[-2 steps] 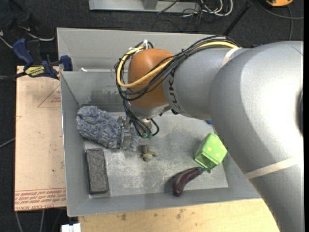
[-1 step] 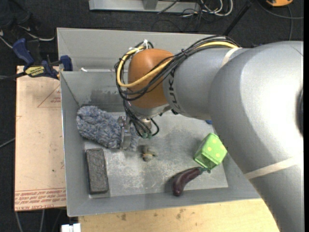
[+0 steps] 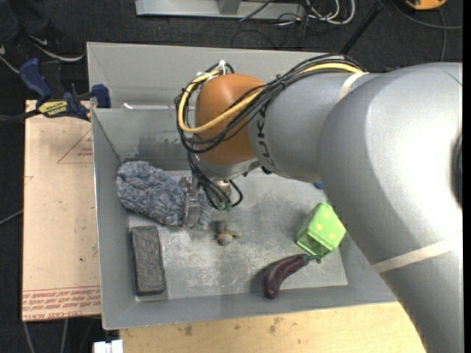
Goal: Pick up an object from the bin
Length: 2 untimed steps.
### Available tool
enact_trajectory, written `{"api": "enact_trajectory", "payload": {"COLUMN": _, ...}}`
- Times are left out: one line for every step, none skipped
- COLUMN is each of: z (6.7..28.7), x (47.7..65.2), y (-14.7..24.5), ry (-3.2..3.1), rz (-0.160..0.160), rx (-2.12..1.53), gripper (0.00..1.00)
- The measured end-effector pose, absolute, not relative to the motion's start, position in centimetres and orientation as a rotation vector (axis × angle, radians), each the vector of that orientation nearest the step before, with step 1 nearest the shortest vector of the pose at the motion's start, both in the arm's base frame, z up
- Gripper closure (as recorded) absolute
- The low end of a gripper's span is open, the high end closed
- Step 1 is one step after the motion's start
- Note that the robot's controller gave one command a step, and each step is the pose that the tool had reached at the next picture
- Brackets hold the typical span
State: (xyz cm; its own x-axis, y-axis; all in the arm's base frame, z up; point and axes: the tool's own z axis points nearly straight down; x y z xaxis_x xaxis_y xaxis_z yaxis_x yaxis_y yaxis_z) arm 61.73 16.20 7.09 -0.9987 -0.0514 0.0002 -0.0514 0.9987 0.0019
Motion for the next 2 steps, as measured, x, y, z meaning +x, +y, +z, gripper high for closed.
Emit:
{"api": "enact_trajectory", "payload": {"z": 7.09, "x": 61.73, "y": 16.19, "ry": -3.140, "rz": -0.003, "rx": 0.081, "gripper": 1.00}}
{"api": "enact_trajectory", "payload": {"z": 7.09, "x": 61.73, "y": 16.19, "ry": -3.140, "rz": -0.003, "rx": 0.081, "gripper": 1.00}}
